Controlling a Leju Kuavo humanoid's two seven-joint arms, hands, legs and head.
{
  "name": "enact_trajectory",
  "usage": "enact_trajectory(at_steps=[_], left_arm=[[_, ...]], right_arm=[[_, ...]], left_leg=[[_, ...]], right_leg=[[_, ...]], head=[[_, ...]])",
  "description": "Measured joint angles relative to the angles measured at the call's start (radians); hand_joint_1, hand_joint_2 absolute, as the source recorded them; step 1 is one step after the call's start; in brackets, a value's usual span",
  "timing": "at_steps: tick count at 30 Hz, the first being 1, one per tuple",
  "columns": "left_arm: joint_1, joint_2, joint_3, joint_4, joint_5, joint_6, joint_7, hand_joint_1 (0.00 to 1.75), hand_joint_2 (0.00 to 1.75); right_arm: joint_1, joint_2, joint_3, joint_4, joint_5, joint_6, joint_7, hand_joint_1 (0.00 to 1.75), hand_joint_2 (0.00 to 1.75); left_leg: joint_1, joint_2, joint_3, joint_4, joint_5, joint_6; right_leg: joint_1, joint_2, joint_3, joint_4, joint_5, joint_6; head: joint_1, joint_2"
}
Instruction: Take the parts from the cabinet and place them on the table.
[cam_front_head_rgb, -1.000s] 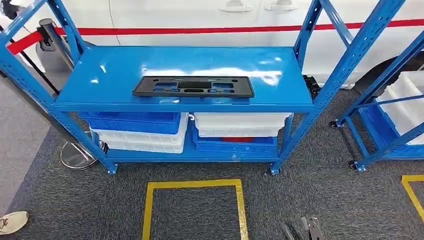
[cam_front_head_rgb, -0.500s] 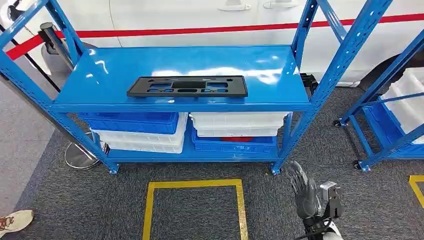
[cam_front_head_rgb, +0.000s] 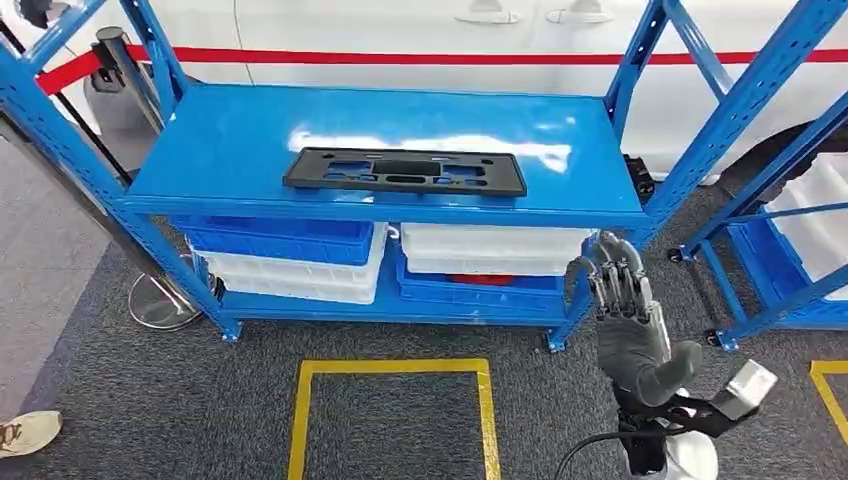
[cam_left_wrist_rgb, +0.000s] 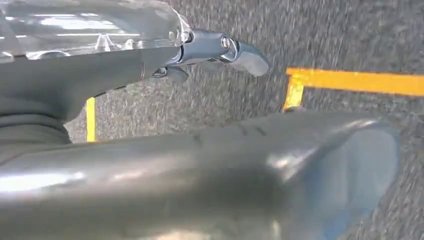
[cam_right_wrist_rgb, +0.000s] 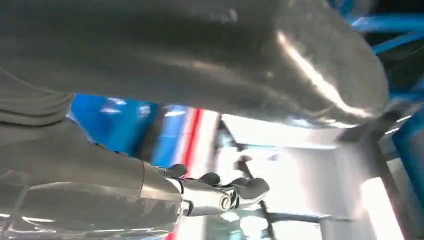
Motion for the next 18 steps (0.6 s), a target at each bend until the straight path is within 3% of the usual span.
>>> enact_trajectory(at_steps=[1,2,3,4,5,6,8,9,10,12,14,15,16,18], left_arm=[[0.000,0.000,0.003,0.002,-0.002,0.000,-0.001,0.00,0.00],[-0.001,0.000,0.007,0.003,-0.004,0.000,-0.003,0.00,0.00],[-0.002,-0.001,0.013,0.004,-0.010,0.000,-0.004,0.00,0.00],[-0.004,-0.004,0.019,0.004,-0.010,0.000,-0.007,0.00,0.00],[-0.005,-0.010,0.024,0.008,-0.011,0.000,-0.009,0.00,0.00],[-0.009,-0.010,0.032,0.008,-0.011,0.000,-0.014,0.00,0.00],[-0.010,-0.011,0.046,0.010,-0.011,-0.001,-0.019,0.00,0.00],[-0.010,-0.010,0.052,0.011,-0.011,-0.003,-0.021,0.00,0.00],[-0.010,-0.009,0.058,0.011,-0.010,-0.004,-0.023,0.00,0.00],[-0.013,-0.011,0.074,0.013,-0.009,-0.011,-0.030,0.00,0.00],[-0.012,-0.011,0.093,0.014,-0.008,-0.025,-0.040,0.00,0.00],[-0.011,-0.011,0.098,0.014,-0.008,-0.030,-0.042,0.00,0.00],[-0.011,-0.011,0.103,0.015,-0.008,-0.033,-0.042,0.00,0.00],[-0.013,-0.011,0.109,0.015,-0.008,-0.034,-0.045,0.00,0.00]], right_arm=[[0.000,0.004,0.010,-0.034,-0.014,0.015,-0.009,0.00,0.00],[-0.001,0.007,0.019,-0.063,-0.027,0.028,-0.014,0.00,0.00],[-0.001,0.011,0.029,-0.098,-0.041,0.043,-0.021,0.00,0.00],[-0.001,0.016,0.039,-0.137,-0.056,0.058,-0.029,0.00,0.00],[-0.002,0.020,0.047,-0.167,-0.068,0.072,-0.034,0.00,0.00],[-0.003,0.026,0.057,-0.201,-0.081,0.088,-0.043,0.00,0.00],[-0.003,0.034,0.076,-0.262,-0.107,0.117,-0.054,0.00,0.00],[-0.003,0.039,0.085,-0.290,-0.121,0.135,-0.062,0.00,0.00],[-0.003,0.043,0.091,-0.311,-0.135,0.154,-0.068,0.00,0.00],[-0.002,0.054,0.107,-0.363,-0.155,0.185,-0.080,0.00,0.00],[-0.002,0.063,0.125,-0.407,-0.202,0.256,-0.101,0.00,0.00],[-0.001,0.064,0.130,-0.417,-0.211,0.266,-0.101,0.00,0.00],[0.000,0.065,0.131,-0.424,-0.213,0.268,-0.101,0.00,0.00],[0.000,0.067,0.136,-0.439,-0.215,0.270,-0.100,0.00,0.00]], left_leg=[[-0.003,-0.001,0.002,0.000,-0.001,0.001],[-0.007,-0.002,0.005,0.000,-0.002,0.002],[-0.010,-0.004,0.009,0.000,-0.003,0.002],[-0.011,-0.006,0.012,-0.001,-0.005,0.002],[-0.016,-0.006,0.010,0.002,-0.007,-0.001],[-0.013,-0.007,0.006,0.003,-0.007,-0.005],[-0.008,-0.006,0.006,-0.001,-0.006,-0.016],[-0.014,-0.006,0.010,-0.005,-0.005,-0.022],[-0.012,-0.004,0.009,0.006,-0.014,-0.026],[-0.005,-0.001,-0.032,0.098,-0.077,-0.039],[0.005,-0.001,-0.110,0.261,-0.148,-0.052],[0.010,-0.001,-0.130,0.301,-0.151,-0.058],[0.016,0.000,-0.124,0.286,-0.128,-0.063],[0.025,0.002,-0.056,0.143,-0.044,-0.074]], right_leg=[[0.001,0.000,0.008,-0.025,0.029,-0.005],[0.005,0.001,0.035,-0.085,0.070,-0.012],[0.012,0.002,0.078,-0.175,0.121,-0.024],[0.020,0.005,0.120,-0.266,0.163,-0.043],[0.026,0.005,0.134,-0.296,0.152,-0.056],[0.027,0.002,0.135,-0.309,0.154,-0.052],[0.031,0.005,0.134,-0.312,0.155,-0.054],[0.023,0.006,0.138,-0.324,0.160,-0.057],[0.014,0.001,0.148,-0.339,0.167,-0.053],[0.013,-0.001,0.151,-0.342,0.167,-0.058],[0.013,-0.004,0.150,-0.341,0.166,-0.058],[0.011,-0.004,0.150,-0.340,0.166,-0.058],[0.009,-0.004,0.151,-0.339,0.164,-0.055],[0.000,-0.003,0.153,-0.331,0.158,-0.046]], head=[[0.000,0.000],[0.000,0.000],[0.000,0.000],[0.000,0.000],[-0.002,0.000],[0.000,0.000],[0.000,0.000],[-0.001,0.000],[-0.001,0.000],[-0.004,0.000],[-0.004,0.000],[-0.004,0.000],[-0.004,0.000],[-0.004,0.000]])
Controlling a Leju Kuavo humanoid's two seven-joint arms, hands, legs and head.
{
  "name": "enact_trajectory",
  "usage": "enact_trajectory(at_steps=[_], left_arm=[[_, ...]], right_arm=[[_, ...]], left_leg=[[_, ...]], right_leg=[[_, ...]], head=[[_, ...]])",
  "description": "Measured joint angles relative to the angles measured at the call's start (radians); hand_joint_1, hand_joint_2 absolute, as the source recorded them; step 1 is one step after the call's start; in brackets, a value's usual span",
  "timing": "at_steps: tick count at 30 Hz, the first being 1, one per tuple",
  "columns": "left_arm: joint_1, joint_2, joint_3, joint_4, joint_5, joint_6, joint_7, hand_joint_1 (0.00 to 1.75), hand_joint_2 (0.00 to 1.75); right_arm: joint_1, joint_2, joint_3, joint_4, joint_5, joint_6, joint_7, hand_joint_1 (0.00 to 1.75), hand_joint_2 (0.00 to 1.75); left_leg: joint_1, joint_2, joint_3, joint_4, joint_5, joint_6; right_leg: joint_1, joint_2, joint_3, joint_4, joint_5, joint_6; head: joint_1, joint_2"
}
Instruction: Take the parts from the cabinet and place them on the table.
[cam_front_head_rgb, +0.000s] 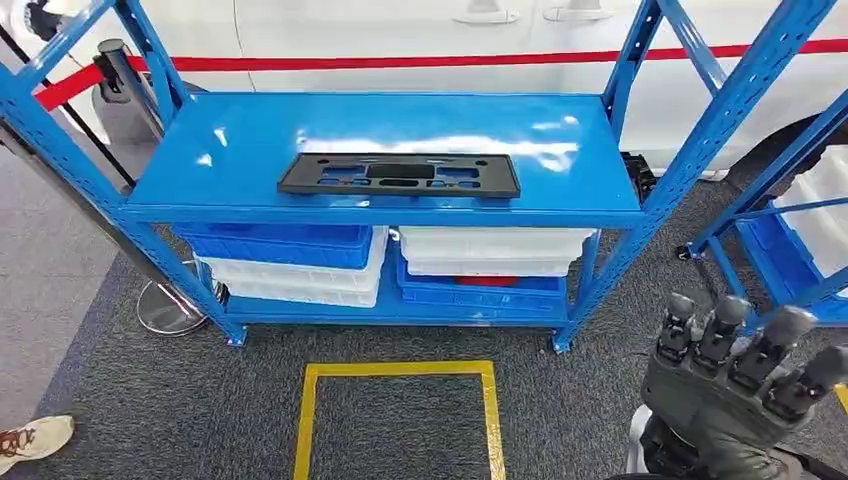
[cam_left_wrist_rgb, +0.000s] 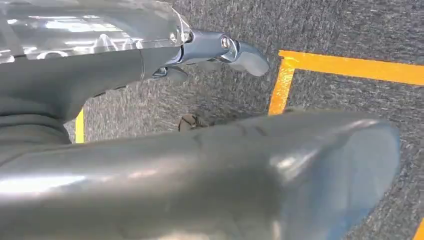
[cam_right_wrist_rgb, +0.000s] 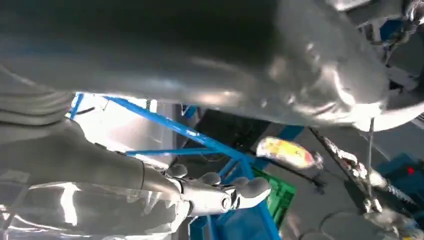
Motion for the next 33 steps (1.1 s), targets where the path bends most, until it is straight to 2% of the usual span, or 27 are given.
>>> enact_trajectory(at_steps=[1,2,3,4,6,7,8,9,11,12,13,14,16,17,18,19,21,22,23,24,26,27,28,29,31,32,33], left_arm=[[-0.001,0.000,0.004,0.000,0.000,-0.001,-0.002,0.00,0.00],[-0.002,-0.004,0.006,0.002,0.000,-0.002,-0.003,0.00,0.00],[-0.003,-0.004,0.007,0.003,0.000,-0.002,-0.003,0.00,0.00],[-0.004,-0.004,0.009,0.003,0.000,-0.002,-0.003,0.00,0.00],[-0.003,-0.004,0.013,0.004,0.000,-0.002,-0.005,0.00,0.00],[-0.003,-0.004,0.014,0.004,0.000,-0.002,-0.005,0.00,0.00],[-0.004,-0.004,0.015,0.004,0.000,-0.002,-0.006,0.00,0.00],[-0.005,-0.004,0.016,0.004,0.000,-0.002,-0.006,0.00,0.00],[-0.005,-0.005,0.021,0.004,0.000,-0.002,-0.006,0.00,0.00],[-0.004,-0.005,0.023,0.005,0.000,-0.002,-0.006,0.00,0.00],[-0.004,-0.005,0.024,0.005,0.000,-0.002,-0.006,0.00,0.00],[-0.004,-0.005,0.027,0.005,0.000,-0.002,-0.006,0.00,0.00],[-0.004,-0.006,0.031,0.005,0.000,-0.003,-0.008,0.00,0.00],[-0.004,-0.012,0.031,0.005,0.000,-0.003,-0.009,0.00,0.00],[-0.004,-0.014,0.032,0.006,-0.001,-0.003,-0.009,0.00,0.00],[-0.005,-0.013,0.032,0.006,-0.003,-0.003,-0.010,0.00,0.00],[-0.006,-0.013,0.032,0.006,-0.006,-0.002,-0.012,0.00,0.00],[-0.006,-0.013,0.033,0.006,-0.010,-0.002,-0.012,0.00,0.00],[-0.006,-0.011,0.033,0.006,-0.011,-0.002,-0.013,0.00,0.00],[-0.007,-0.012,0.034,0.006,-0.012,-0.002,-0.013,0.00,0.00],[-0.008,-0.012,0.035,0.006,-0.014,-0.003,-0.012,0.00,0.00],[-0.007,-0.011,0.037,0.006,-0.015,-0.003,-0.012,0.00,0.00],[-0.006,-0.011,0.037,0.006,-0.015,-0.003,-0.012,0.00,0.00],[-0.006,-0.010,0.038,0.006,-0.018,-0.003,-0.012,0.00,0.00],[-0.007,-0.010,0.039,0.006,-0.021,-0.003,-0.012,0.00,0.00],[-0.007,-0.009,0.039,0.006,-0.021,-0.003,-0.012,0.00,0.00],[-0.009,-0.010,0.039,0.006,-0.021,-0.003,-0.012,0.00,0.00]], right_arm=[[0.000,0.001,0.002,-0.007,-0.002,0.002,0.000,0.00,0.00],[0.000,0.002,0.004,-0.013,-0.003,0.004,0.000,0.00,0.00],[-0.001,0.004,0.005,-0.018,-0.004,0.004,0.000,0.00,0.00],[-0.001,0.006,0.006,-0.023,-0.004,0.004,0.000,0.00,0.00],[-0.001,0.006,0.007,-0.025,-0.003,0.004,0.000,0.00,0.00],[0.000,0.006,0.008,-0.025,-0.003,0.004,0.000,0.00,0.00],[-0.001,0.006,0.010,-0.025,-0.002,0.004,0.000,0.00,0.00],[-0.001,0.006,0.013,-0.024,0.000,0.004,0.000,0.00,0.00],[0.002,0.006,0.018,-0.021,0.006,0.000,0.000,0.00,0.00],[0.003,0.006,0.020,-0.019,0.006,-0.003,0.000,0.00,0.00],[0.005,0.005,0.022,-0.015,0.006,-0.004,0.000,0.00,0.00],[0.006,0.005,0.024,-0.013,0.006,-0.005,0.000,0.00,0.00],[0.006,0.005,0.027,-0.008,0.006,-0.005,0.000,0.00,0.00],[0.006,0.005,0.029,-0.006,0.006,-0.005,0.000,0.00,0.00],[0.007,0.005,0.030,-0.005,0.006,-0.005,0.000,0.00,0.00],[0.007,0.005,0.031,-0.005,0.006,-0.005,0.000,0.00,0.00],[0.010,0.005,0.031,-0.001,0.009,-0.004,0.000,0.00,0.00],[0.010,0.005,0.031,0.001,0.010,-0.004,0.000,0.00,0.00],[0.011,0.005,0.031,0.002,0.010,-0.005,0.000,0.00,0.00],[0.011,0.005,0.032,0.003,0.009,-0.011,0.000,0.00,0.00],[0.016,0.003,0.033,0.009,0.010,-0.023,0.000,0.00,0.00],[0.018,0.003,0.033,0.013,0.013,-0.024,0.000,0.00,0.00],[0.020,0.003,0.033,0.017,0.015,-0.025,0.000,0.00,0.00],[0.022,0.003,0.033,0.021,0.019,-0.026,0.000,0.00,0.00],[0.022,0.002,0.034,0.028,0.029,-0.032,0.000,0.00,0.00],[0.023,0.002,0.035,0.030,0.031,-0.034,0.000,0.00,0.00],[0.023,0.002,0.037,0.033,0.033,-0.038,0.000,0.00,0.00]], left_leg=[[0.005,0.002,0.048,-0.095,0.042,-0.005],[0.001,0.000,0.065,-0.128,0.021,-0.007],[-0.002,-0.007,0.062,-0.133,0.030,0.012],[-0.002,-0.006,0.060,-0.129,0.029,0.020],[-0.008,-0.006,0.059,-0.130,0.032,0.036],[-0.003,-0.005,0.061,-0.137,0.037,0.045],[-0.004,-0.005,0.061,-0.138,0.038,0.049],[-0.004,-0.004,0.059,-0.138,0.039,0.056],[-0.010,-0.003,0.055,-0.138,0.039,0.060],[-0.014,-0.003,0.054,-0.138,0.039,0.062],[-0.017,-0.004,0.054,-0.138,0.039,0.063],[-0.020,-0.005,0.056,-0.138,0.039,0.063],[-0.027,-0.008,0.062,-0.138,0.038,0.064],[-0.025,-0.008,0.062,-0.138,0.037,0.064],[-0.033,-0.008,0.058,-0.135,0.035,0.059],[-0.026,-0.008,0.055,-0.136,0.037,0.054],[-0.023,-0.006,0.058,-0.142,0.038,0.043],[-0.031,-0.005,0.064,-0.146,0.037,0.036],[-0.027,-0.005,0.058,-0.124,0.022,0.033],[-0.026,-0.003,0.034,-0.072,-0.013,0.029],[-0.019,-0.002,-0.039,0.079,-0.086,0.020],[-0.017,-0.002,-0.072,0.144,-0.105,0.016],[-0.016,-0.001,-0.084,0.162,-0.096,0.014],[-0.015,-0.001,-0.070,0.128,-0.064,0.013],[-0.014,0.000,0.009,-0.036,0.027,0.013],[-0.013,0.004,0.049,-0.121,0.056,0.015],[-0.018,0.003,0.060,-0.144,0.038,0.021]], right_leg=[[-0.004,0.001,0.001,0.008,-0.005,0.008],[0.000,0.002,-0.003,0.014,-0.011,0.017],[0.001,0.003,-0.007,0.022,-0.013,0.023],[0.004,0.003,-0.007,0.019,-0.009,0.028],[-0.002,0.004,-0.005,0.013,-0.005,0.038],[-0.005,0.005,-0.006,0.018,-0.013,0.044],[-0.004,0.004,-0.015,0.045,-0.035,0.045],[-0.004,0.005,-0.041,0.099,-0.070,0.046],[-0.001,0.005,-0.123,0.265,-0.144,0.048],[-0.001,0.005,-0.152,0.321,-0.156,0.046],[0.000,0.005,-0.157,0.327,-0.142,0.042],[0.002,0.005,-0.140,0.286,-0.107,0.035],[0.014,0.006,-0.057,0.118,-0.017,0.012],[0.022,0.008,-0.024,0.042,-0.001,-0.004],[0.024,0.005,-0.017,0.023,-0.008,-0.010],[0.027,0.005,-0.019,0.023,-0.006,-0.005],[0.030,0.008,-0.020,0.020,-0.005,-0.006],[0.019,0.008,-0.013,0.004,0.001,-0.008],[0.015,0.004,-0.004,-0.008,0.007,-0.007],[0.012,0.002,-0.002,-0.010,0.007,-0.009],[0.013,0.000,-0.002,-0.009,0.007,-0.010],[0.013,0.000,-0.003,-0.008,0.006,-0.010],[0.013,0.000,-0.002,-0.007,0.005,-0.009],[0.012,0.000,0.000,-0.007,0.003,-0.008],[0.010,0.000,0.007,-0.003,-0.004,-0.002],[0.010,0.000,0.010,0.001,-0.009,0.004],[0.018,0.001,0.007,0.009,-0.015,0.011]], head=[[0.000,0.000],[-0.002,0.000],[-0.002,0.000],[0.000,0.000],[-0.001,0.000],[-0.001,0.000],[0.000,0.000],[0.000,0.000],[0.000,0.000],[0.000,0.000],[0.000,0.000],[0.000,0.000],[0.000,0.000],[0.000,0.000],[-0.002,0.000],[0.001,0.000],[0.001,0.000],[0.000,0.000],[0.001,0.000],[-0.004,0.000],[-0.003,0.000],[-0.003,0.000],[-0.003,0.000],[-0.004,0.000],[-0.003,0.000],[-0.003,0.000],[-0.004,0.000]])
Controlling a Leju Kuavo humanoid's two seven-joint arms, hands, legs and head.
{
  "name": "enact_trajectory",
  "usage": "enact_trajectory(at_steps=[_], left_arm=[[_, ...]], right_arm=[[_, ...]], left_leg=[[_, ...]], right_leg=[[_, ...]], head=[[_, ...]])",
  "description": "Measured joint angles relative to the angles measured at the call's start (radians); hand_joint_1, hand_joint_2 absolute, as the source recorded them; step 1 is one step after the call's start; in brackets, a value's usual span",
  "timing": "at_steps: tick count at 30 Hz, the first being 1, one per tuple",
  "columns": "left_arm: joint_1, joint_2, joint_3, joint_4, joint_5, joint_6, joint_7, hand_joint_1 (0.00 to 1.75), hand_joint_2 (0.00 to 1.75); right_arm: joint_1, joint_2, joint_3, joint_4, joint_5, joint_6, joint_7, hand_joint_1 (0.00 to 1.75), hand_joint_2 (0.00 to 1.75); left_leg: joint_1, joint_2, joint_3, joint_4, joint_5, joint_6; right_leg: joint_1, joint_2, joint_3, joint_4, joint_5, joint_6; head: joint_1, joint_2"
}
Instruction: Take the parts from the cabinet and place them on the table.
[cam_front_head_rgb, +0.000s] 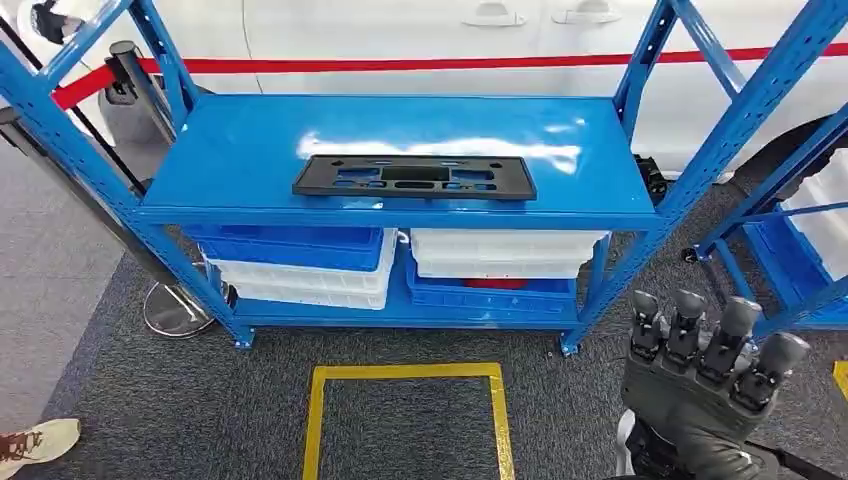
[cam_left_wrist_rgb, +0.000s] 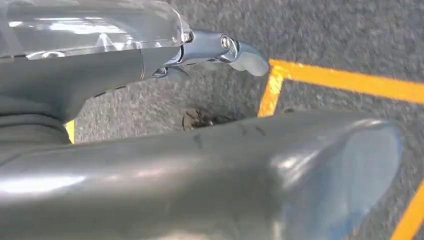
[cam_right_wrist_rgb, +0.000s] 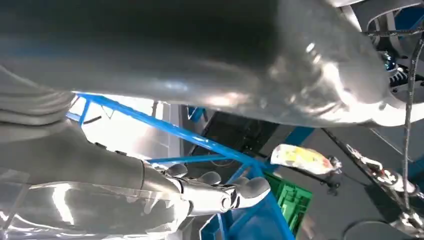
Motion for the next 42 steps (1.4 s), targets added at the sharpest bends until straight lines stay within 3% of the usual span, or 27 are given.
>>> enact_trajectory(at_steps=[1,5,6,8,9,10,12,14,15,18,19,20,21,22,24,25,26,27,29,31,32,36,37,39,40,41,42], left_arm=[[-0.001,0.000,0.000,0.000,-0.001,0.000,0.000,0.00,0.00],[0.001,-0.001,0.002,0.000,0.000,0.000,0.000,0.00,0.00],[0.000,-0.001,0.002,0.000,0.000,0.000,0.000,0.00,0.00],[-0.002,-0.001,0.006,0.000,0.000,0.000,0.000,0.00,0.00],[-0.001,-0.001,0.007,0.000,0.000,0.000,0.000,0.00,0.00],[-0.001,0.000,0.008,0.000,0.000,0.000,0.000,0.00,0.00],[0.000,-0.001,0.008,0.000,0.000,0.000,0.001,0.00,0.00],[0.000,-0.002,0.009,0.000,0.000,0.000,0.001,0.00,0.00],[0.000,-0.008,0.009,0.002,0.000,0.000,0.001,0.00,0.00],[-0.003,-0.007,0.012,0.002,0.000,0.000,0.000,0.00,0.00],[-0.005,-0.006,0.013,0.002,-0.001,0.000,0.000,0.00,0.00],[-0.005,-0.005,0.014,0.002,-0.002,0.000,0.000,0.00,0.00],[-0.005,-0.005,0.015,0.002,-0.003,-0.002,-0.002,0.00,0.00],[-0.006,-0.005,0.015,0.002,-0.004,-0.003,-0.002,0.00,0.00],[-0.005,-0.005,0.016,0.002,-0.008,-0.005,-0.002,0.00,0.00],[-0.002,-0.005,0.016,0.002,-0.009,-0.005,-0.002,0.00,0.00],[0.000,-0.005,0.016,0.002,-0.011,-0.006,-0.002,0.00,0.00],[0.000,-0.004,0.016,0.002,-0.013,-0.006,-0.003,0.00,0.00],[-0.001,-0.001,0.016,0.002,-0.016,-0.008,-0.005,0.00,0.00],[-0.001,-0.001,0.016,0.003,-0.023,-0.011,-0.006,0.00,0.00],[-0.005,-0.001,0.016,0.003,-0.024,-0.011,-0.008,0.00,0.00],[-0.001,-0.001,0.016,0.003,-0.025,-0.012,-0.011,0.00,0.00],[-0.002,0.000,0.016,0.003,-0.025,-0.011,-0.011,0.00,0.00],[-0.005,0.000,0.016,0.003,-0.025,-0.012,-0.011,0.00,0.00],[-0.005,0.000,0.016,0.003,-0.025,-0.012,-0.011,0.00,0.00],[-0.005,0.000,0.016,0.003,-0.026,-0.012,-0.011,0.00,0.00],[-0.003,0.000,0.016,0.003,-0.026,-0.012,-0.011,0.00,0.00]], right_arm=[[0.001,0.000,0.002,0.002,0.000,-0.003,0.000,0.00,0.00],[0.002,0.000,0.016,0.011,0.007,-0.020,0.000,0.00,0.00],[0.002,-0.001,0.019,0.012,0.008,-0.023,0.000,0.00,0.00],[0.006,-0.003,0.024,0.016,0.010,-0.028,0.000,0.00,0.00],[0.009,-0.004,0.026,0.019,0.010,-0.030,0.000,0.00,0.00],[0.012,-0.005,0.027,0.022,0.010,-0.033,0.000,0.00,0.00],[0.012,-0.006,0.034,0.027,0.010,-0.037,0.000,0.00,0.00],[0.011,-0.008,0.040,0.029,0.010,-0.040,0.000,0.00,0.00],[0.011,-0.009,0.041,0.030,0.010,-0.042,0.000,0.00,0.00],[0.008,-0.011,0.056,0.034,0.015,-0.058,0.000,0.00,0.00],[0.008,-0.013,0.062,0.034,0.016,-0.063,0.000,0.00,0.00],[0.009,-0.014,0.069,0.034,0.016,-0.069,0.000,0.00,0.00],[0.008,-0.016,0.076,0.035,0.017,-0.076,0.000,0.00,0.00],[0.007,-0.017,0.085,0.035,0.018,-0.082,0.000,0.00,0.00],[0.009,-0.021,0.097,0.039,0.023,-0.093,0.000,0.00,0.00],[0.009,-0.023,0.102,0.041,0.024,-0.095,0.000,0.00,0.00],[0.010,-0.026,0.108,0.043,0.025,-0.098,0.000,0.00,0.00],[0.010,-0.029,0.113,0.045,0.026,-0.103,0.000,0.00,0.00],[0.010,-0.033,0.122,0.047,0.028,-0.115,0.000,0.00,0.00],[0.008,-0.038,0.132,0.049,0.036,-0.135,0.000,0.00,0.00],[0.007,-0.042,0.138,0.048,0.039,-0.147,0.000,0.00,0.00],[0.005,-0.054,0.148,0.047,0.043,-0.160,-0.001,0.00,0.00],[0.003,-0.056,0.149,0.046,0.043,-0.161,-0.001,0.00,0.00],[0.004,-0.064,0.150,0.047,0.043,-0.162,-0.001,0.00,0.00],[0.005,-0.066,0.150,0.047,0.042,-0.163,-0.001,0.00,0.00],[0.005,-0.069,0.150,0.047,0.040,-0.163,-0.001,0.00,0.00],[0.005,-0.071,0.150,0.047,0.035,-0.164,-0.001,0.00,0.00]], left_leg=[[0.001,-0.002,-0.001,0.005,0.002,0.012],[0.003,-0.003,0.006,-0.006,0.003,0.037],[0.003,-0.003,0.008,-0.007,0.001,0.043],[0.000,-0.003,0.009,-0.006,-0.002,0.049],[-0.002,-0.003,0.010,-0.005,-0.005,0.051],[-0.004,-0.004,0.013,-0.005,-0.008,0.051],[-0.008,-0.007,0.026,-0.005,-0.016,0.050],[-0.012,-0.010,0.045,-0.006,-0.028,0.048],[-0.014,-0.009,0.047,-0.009,-0.033,0.043],[-0.007,-0.008,0.047,-0.014,-0.040,0.027],[-0.009,-0.007,0.056,-0.019,-0.042,0.021],[-0.009,-0.006,0.060,-0.012,-0.050,0.017],[-0.009,-0.005,0.051,0.018,-0.060,0.010],[-0.007,-0.005,0.015,0.084,-0.091,0.006],[0.000,-0.005,-0.084,0.248,-0.150,-0.004],[0.002,-0.005,-0.121,0.297,-0.152,-0.009],[0.004,-0.004,-0.132,0.293,-0.127,-0.012],[0.006,-0.004,-0.121,0.243,-0.077,-0.015],[0.011,-0.002,-0.055,0.069,0.040,-0.017],[0.004,-0.001,-0.021,0.011,0.023,-0.009],[0.005,-0.002,-0.026,0.017,0.016,0.008],[0.007,-0.004,-0.013,0.005,0.008,0.031],[0.007,-0.003,-0.008,0.004,0.004,0.038],[0.006,-0.004,-0.001,0.003,-0.005,0.044],[0.005,-0.004,0.005,0.003,-0.011,0.044],[0.005,-0.006,0.014,0.003,-0.018,0.043],[0.005,-0.007,0.026,0.003,-0.027,0.042]], right_leg=[[0.000,0.000,-0.002,-0.001,0.001,0.003],[-0.006,0.001,0.001,0.011,-0.012,0.024],[-0.005,0.002,-0.021,0.054,-0.038,0.028],[-0.008,0.003,-0.107,0.211,-0.109,0.034],[-0.008,0.003,-0.154,0.288,-0.131,0.034],[-0.008,0.003,-0.179,0.319,-0.124,0.033],[-0.007,0.003,-0.156,0.240,-0.046,0.024],[0.003,0.005,-0.076,0.057,0.061,0.000],[0.008,0.006,-0.059,0.033,0.041,-0.010],[0.015,0.009,-0.054,0.010,0.035,-0.016],[0.014,0.011,-0.049,0.001,0.034,-0.018],[-0.001,0.007,-0.030,-0.018,0.038,-0.019],[0.000,0.007,-0.018,-0.025,0.036,-0.023],[0.000,0.004,-0.012,-0.026,0.031,-0.029],[0.000,0.003,-0.004,-0.024,0.019,-0.030],[0.000,0.003,0.001,-0.023,0.013,-0.029],[-0.001,0.005,0.008,-0.021,0.006,-0.028],[-0.003,0.007,0.017,-0.018,-0.002,-0.025],[-0.005,0.007,0.042,-0.012,-0.024,-0.016],[0.001,0.009,0.044,-0.001,-0.041,-0.002],[0.000,0.008,0.042,-0.004,-0.042,0.001],[-0.005,0.008,0.044,0.016,-0.063,0.022],[-0.005,0.007,0.016,0.068,-0.085,0.026],[-0.008,0.007,-0.090,0.241,-0.144,0.032],[-0.008,0.007,-0.134,0.299,-0.151,0.033],[-0.009,0.007,-0.157,0.315,-0.132,0.033],[-0.009,0.007,-0.158,0.281,-0.084,0.030]], head=[[0.002,0.000],[0.004,0.000],[0.004,0.000],[0.005,0.000],[0.005,0.000],[0.005,0.000],[0.005,0.000],[0.005,0.000],[0.002,0.000],[0.006,0.000],[0.006,0.000],[0.006,0.000],[0.004,0.000],[0.003,0.000],[0.004,0.000],[0.003,0.000],[0.003,0.000],[0.003,0.000],[0.003,0.000],[0.001,0.000],[0.004,0.000],[0.006,0.000],[0.006,0.000],[0.006,0.000],[0.006,0.000],[0.006,0.000],[0.006,0.000]])
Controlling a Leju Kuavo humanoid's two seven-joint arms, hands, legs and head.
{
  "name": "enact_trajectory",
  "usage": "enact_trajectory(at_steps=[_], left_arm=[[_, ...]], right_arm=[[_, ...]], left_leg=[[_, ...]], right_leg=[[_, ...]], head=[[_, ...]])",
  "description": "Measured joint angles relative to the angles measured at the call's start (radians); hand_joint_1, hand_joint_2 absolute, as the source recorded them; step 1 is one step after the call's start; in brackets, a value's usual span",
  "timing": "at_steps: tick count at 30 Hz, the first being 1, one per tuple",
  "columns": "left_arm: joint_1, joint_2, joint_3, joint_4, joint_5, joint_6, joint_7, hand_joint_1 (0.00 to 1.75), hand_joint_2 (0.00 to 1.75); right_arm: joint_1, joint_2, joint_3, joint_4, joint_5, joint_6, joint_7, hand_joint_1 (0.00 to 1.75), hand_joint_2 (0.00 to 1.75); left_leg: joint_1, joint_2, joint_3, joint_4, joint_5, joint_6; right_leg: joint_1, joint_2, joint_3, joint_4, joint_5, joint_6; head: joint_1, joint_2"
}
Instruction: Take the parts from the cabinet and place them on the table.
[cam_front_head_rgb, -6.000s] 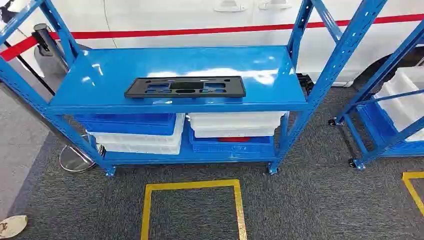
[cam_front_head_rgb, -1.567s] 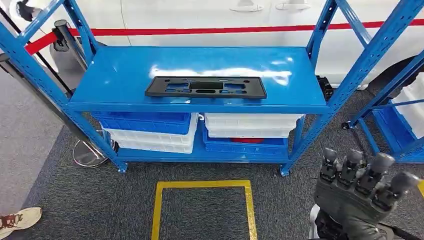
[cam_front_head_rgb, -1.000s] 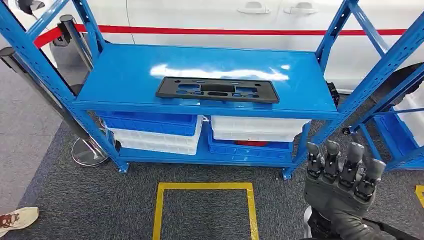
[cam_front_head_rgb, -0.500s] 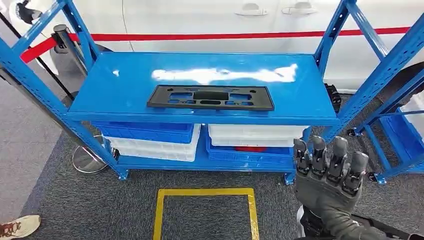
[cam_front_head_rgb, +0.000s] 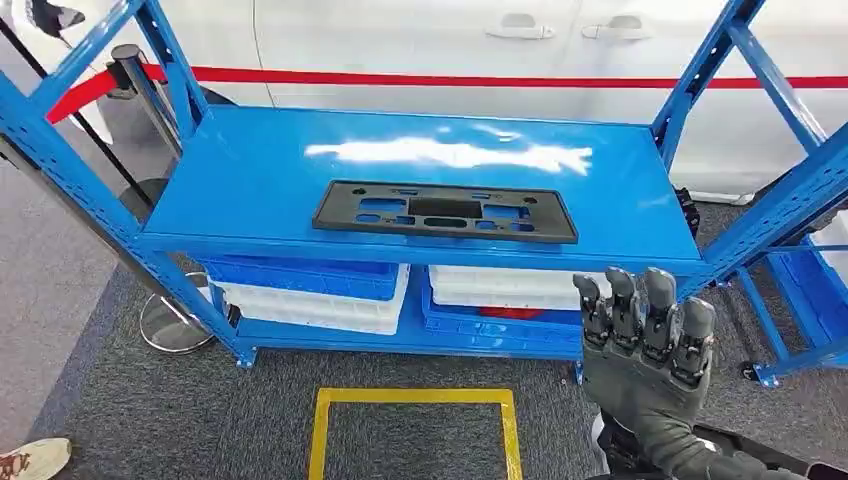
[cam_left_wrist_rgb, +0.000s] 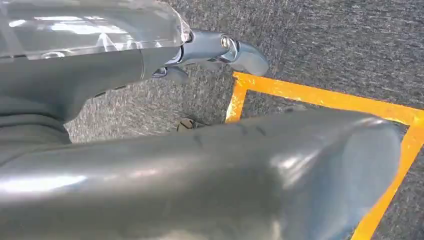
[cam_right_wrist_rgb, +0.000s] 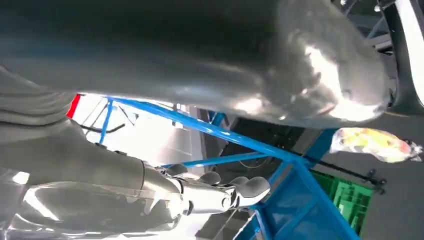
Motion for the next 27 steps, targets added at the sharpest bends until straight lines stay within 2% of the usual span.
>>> enact_trajectory(at_steps=[2,3,4,5,7,9,10,11,13,14,15,16,18,19,20,22,23,24,25,27], left_arm=[[0.000,0.000,0.000,0.000,-0.006,0.000,-0.001,0.00,0.00],[0.000,0.000,0.000,0.000,-0.007,0.000,-0.001,0.00,0.00],[-0.002,-0.002,0.000,0.003,-0.007,0.000,-0.001,0.00,0.00],[-0.006,0.000,0.000,0.003,-0.007,0.000,-0.001,0.00,0.00],[-0.005,0.000,0.000,0.003,-0.010,0.000,0.005,0.00,0.00],[-0.008,0.003,0.003,0.003,-0.016,0.005,0.008,0.00,0.00],[-0.008,0.004,0.006,0.003,-0.016,0.010,0.008,0.00,0.00],[-0.008,0.003,0.009,0.003,-0.017,0.017,0.013,0.00,0.00],[-0.003,0.003,0.016,0.003,-0.017,0.023,0.018,0.00,0.00],[0.001,0.003,0.019,0.003,-0.016,0.025,0.019,0.00,0.00],[0.005,0.003,0.024,0.003,-0.016,0.026,0.019,0.00,0.00],[0.008,0.003,0.027,0.003,-0.016,0.025,0.018,0.00,0.00],[0.010,0.003,0.031,0.003,-0.020,0.018,0.013,0.00,0.00],[0.012,0.003,0.034,0.003,-0.026,0.016,0.011,0.00,0.00],[0.010,0.003,0.034,0.003,-0.029,0.012,0.008,0.00,0.00],[0.008,0.003,0.034,0.003,-0.037,0.010,0.008,0.00,0.00],[0.010,0.003,0.035,0.003,-0.038,0.010,0.007,0.00,0.00],[0.011,0.003,0.035,0.003,-0.039,0.009,0.007,0.00,0.00],[0.011,0.003,0.035,0.003,-0.040,0.009,0.006,0.00,0.00],[0.008,0.003,0.035,0.003,-0.042,0.009,0.006,0.00,0.00]], right_arm=[[0.000,-0.005,0.000,0.000,-0.002,-0.006,0.000,0.00,0.00],[-0.001,-0.009,0.001,0.002,-0.001,-0.018,0.000,0.00,0.00],[0.000,-0.019,0.008,0.010,0.002,-0.040,0.000,0.00,0.00],[-0.001,-0.024,0.013,0.013,0.002,-0.057,0.000,0.00,0.00],[-0.003,-0.052,0.041,0.031,0.002,-0.126,0.001,0.00,0.00],[-0.005,-0.080,0.079,0.065,0.024,-0.168,0.001,0.00,0.00],[-0.010,-0.085,0.092,0.081,0.035,-0.183,0.002,0.00,0.00],[-0.017,-0.091,0.110,0.110,0.035,-0.207,0.011,0.00,0.00],[-0.020,-0.110,0.143,0.171,0.034,-0.258,0.040,0.00,0.00],[-0.017,-0.117,0.156,0.195,0.034,-0.277,0.047,0.00,1.75],[-0.013,-0.122,0.167,0.209,0.035,-0.292,0.057,0.00,1.75],[-0.010,-0.126,0.179,0.221,0.038,-0.314,0.068,0.00,1.75],[-0.004,-0.137,0.203,0.234,0.041,-0.350,0.082,0.00,1.75],[-0.003,-0.145,0.215,0.240,0.041,-0.363,0.083,0.00,1.75],[-0.005,-0.152,0.224,0.244,0.041,-0.374,0.088,0.00,1.75],[-0.002,-0.164,0.244,0.248,0.045,-0.401,0.097,0.00,1.75],[-0.003,-0.168,0.253,0.249,0.048,-0.407,0.097,0.00,1.75],[-0.003,-0.173,0.260,0.250,0.049,-0.412,0.097,0.00,1.75],[-0.004,-0.178,0.264,0.250,0.049,-0.414,0.096,0.00,1.75],[-0.005,-0.186,0.272,0.254,0.042,-0.414,0.097,0.00,1.75]], left_leg=[[0.000,-0.003,0.029,0.000,-0.018,-0.005],[-0.001,-0.004,0.038,-0.003,-0.027,-0.009],[-0.005,-0.003,0.037,-0.002,-0.033,-0.016],[-0.003,-0.006,0.037,-0.004,-0.036,-0.022],[-0.001,0.000,0.040,-0.016,-0.037,-0.031],[-0.001,0.002,0.053,-0.013,-0.050,-0.041],[-0.003,0.002,0.037,0.025,-0.065,-0.044],[-0.003,0.002,-0.004,0.096,-0.093,-0.045],[-0.001,0.003,-0.107,0.257,-0.140,-0.048],[-0.002,0.003,-0.144,0.297,-0.135,-0.049],[-0.002,0.003,-0.154,0.285,-0.103,-0.049],[-0.002,0.003,-0.143,0.233,-0.054,-0.047],[-0.003,0.003,-0.081,0.056,0.065,-0.037],[-0.006,0.004,-0.066,0.029,0.061,-0.029],[-0.011,0.004,-0.059,0.001,0.055,-0.027],[-0.013,0.002,-0.065,0.008,0.050,-0.019],[-0.011,0.001,-0.063,0.003,0.049,-0.015],[-0.002,0.002,-0.052,-0.009,0.051,-0.010],[-0.002,0.002,-0.043,-0.014,0.048,-0.005],[-0.002,0.002,-0.036,-0.014,0.042,0.002]], right_leg=[[0.001,0.000,0.049,-0.154,0.119,-0.011],[0.004,0.001,0.070,-0.229,0.152,-0.020],[0.015,0.001,0.078,-0.229,0.140,-0.026],[0.016,0.000,0.093,-0.257,0.123,-0.030],[0.017,0.004,0.090,-0.257,0.118,-0.035],[0.004,0.003,0.110,-0.280,0.118,-0.040],[0.003,0.002,0.120,-0.286,0.114,-0.047],[0.003,0.000,0.125,-0.287,0.110,-0.052],[0.007,-0.001,0.137,-0.287,0.098,-0.058],[0.008,-0.001,0.143,-0.286,0.092,-0.059],[0.009,0.001,0.152,-0.286,0.085,-0.059],[0.009,0.002,0.162,-0.286,0.078,-0.057],[0.010,0.002,0.189,-0.286,0.060,-0.052],[0.010,0.001,0.189,-0.286,0.053,-0.048],[0.016,0.003,0.185,-0.278,0.049,-0.041],[0.011,0.002,0.182,-0.284,0.048,-0.033],[0.012,0.002,0.185,-0.285,0.045,-0.028],[0.012,0.003,0.188,-0.280,0.036,-0.021],[0.011,0.001,0.178,-0.249,0.023,-0.015],[0.005,0.001,0.102,-0.114,-0.034,-0.008]], head=[[0.000,0.000],[0.000,0.000],[-0.003,0.000],[0.000,0.000],[0.000,0.000],[0.000,0.000],[-0.002,0.000],[-0.003,0.000],[-0.003,0.000],[-0.004,0.000],[-0.003,0.000],[-0.003,0.000],[-0.003,0.000],[-0.001,0.000],[-0.004,0.000],[-0.001,0.000],[0.000,0.000],[-0.002,0.000],[0.004,0.000],[0.006,0.000]])
